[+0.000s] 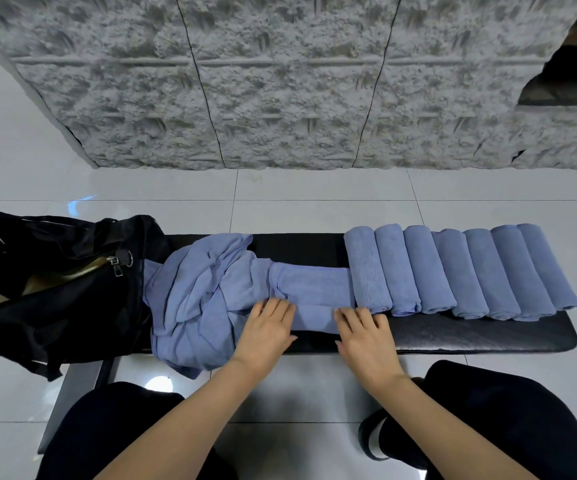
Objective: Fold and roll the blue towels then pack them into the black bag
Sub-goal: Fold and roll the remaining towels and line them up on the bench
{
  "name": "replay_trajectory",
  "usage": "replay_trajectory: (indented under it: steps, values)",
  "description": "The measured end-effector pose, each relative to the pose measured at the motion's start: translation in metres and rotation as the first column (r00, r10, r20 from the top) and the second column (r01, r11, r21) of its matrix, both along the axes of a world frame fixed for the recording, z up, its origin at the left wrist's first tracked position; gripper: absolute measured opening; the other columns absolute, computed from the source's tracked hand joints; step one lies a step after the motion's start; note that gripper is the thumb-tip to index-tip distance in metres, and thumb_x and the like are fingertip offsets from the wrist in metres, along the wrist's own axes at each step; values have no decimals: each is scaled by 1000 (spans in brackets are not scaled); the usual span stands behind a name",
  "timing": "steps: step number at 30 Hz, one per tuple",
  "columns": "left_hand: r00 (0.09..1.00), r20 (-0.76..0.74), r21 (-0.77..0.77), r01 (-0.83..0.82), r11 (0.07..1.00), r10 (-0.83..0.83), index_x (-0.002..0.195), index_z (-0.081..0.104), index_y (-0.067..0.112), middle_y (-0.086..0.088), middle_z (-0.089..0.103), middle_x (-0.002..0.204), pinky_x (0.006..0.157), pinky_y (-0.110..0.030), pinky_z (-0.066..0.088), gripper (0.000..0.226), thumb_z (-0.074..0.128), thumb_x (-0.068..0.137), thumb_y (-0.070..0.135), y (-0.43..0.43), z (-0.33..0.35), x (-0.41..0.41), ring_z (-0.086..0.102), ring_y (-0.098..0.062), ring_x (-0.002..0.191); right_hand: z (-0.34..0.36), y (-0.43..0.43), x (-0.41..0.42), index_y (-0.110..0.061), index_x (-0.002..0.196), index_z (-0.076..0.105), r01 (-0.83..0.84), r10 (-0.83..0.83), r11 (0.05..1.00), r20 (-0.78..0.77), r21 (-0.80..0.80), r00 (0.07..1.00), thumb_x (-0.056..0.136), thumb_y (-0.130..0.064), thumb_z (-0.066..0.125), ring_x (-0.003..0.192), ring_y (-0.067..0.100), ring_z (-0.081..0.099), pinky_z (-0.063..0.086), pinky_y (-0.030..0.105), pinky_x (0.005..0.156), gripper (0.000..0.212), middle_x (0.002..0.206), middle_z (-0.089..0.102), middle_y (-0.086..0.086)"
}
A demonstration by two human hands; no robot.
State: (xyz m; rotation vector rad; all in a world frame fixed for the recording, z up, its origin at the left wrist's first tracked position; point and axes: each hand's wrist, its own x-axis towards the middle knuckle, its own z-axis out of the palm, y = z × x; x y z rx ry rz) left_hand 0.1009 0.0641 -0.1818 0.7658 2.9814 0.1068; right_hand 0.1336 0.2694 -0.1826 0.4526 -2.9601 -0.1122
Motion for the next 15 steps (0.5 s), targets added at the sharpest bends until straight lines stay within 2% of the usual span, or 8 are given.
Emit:
replay_trajectory:
  steps: [3,5,8,10,12,14,15]
  values:
    - [999,9,-115,-32,993,33,103,64,8,-5,64,96,84,-35,45,73,87,33,8,5,4,-6,60,-22,87,2,-4,-11,-7,100,69,65,-65,998,36,-9,997,50,0,77,80,27,55,35,36,68,51,90,65,6]
    - [999,-21,-114,-37,993,35,98,67,9,-4,64,92,84,-36,40,67,83,33,5,7,7,-11,60,-22,84,9,-5,-19,-9,90,70,71,-69,997,82,-15,994,44,3,74,74,26,55,39,34,62,47,79,65,3]
    - [999,33,-100,-39,994,43,96,67,14,0,64,86,87,-36,30,52,79,45,11,5,18,-13,59,-19,81,19,0,-20,-11,86,61,56,-47,998,183,-42,982,37,1,71,65,24,51,34,30,57,52,59,56,0]
    - [991,134,-30,-23,999,27,114,54,17,0,61,96,101,-36,21,44,65,71,15,1,26,-10,54,-18,97,24,6,-16,-14,88,55,39,-19,996,251,-77,968,39,-7,73,64,23,51,30,29,57,52,53,50,-3]
    - [975,220,35,-37,999,28,121,42,21,1,56,109,109,-34,10,35,49,86,19,-5,26,-10,46,-16,110,33,10,-10,-14,95,56,5,43,990,345,-138,938,59,-16,69,78,25,55,32,30,66,39,63,53,-2]
    - [964,259,78,-84,993,61,120,44,22,2,54,115,111,-34,9,31,45,89,21,-4,28,-13,43,-15,115,38,12,-15,-16,113,51,25,35,990,424,-136,905,82,-21,54,101,26,49,32,34,80,32,89,59,3]
    - [964,252,71,-107,992,86,120,47,22,3,53,118,111,-34,11,31,44,89,22,-2,29,-16,42,-15,117,38,13,-22,-17,118,49,47,-6,996,451,-80,893,86,-21,48,107,25,45,32,34,84,32,101,59,4]
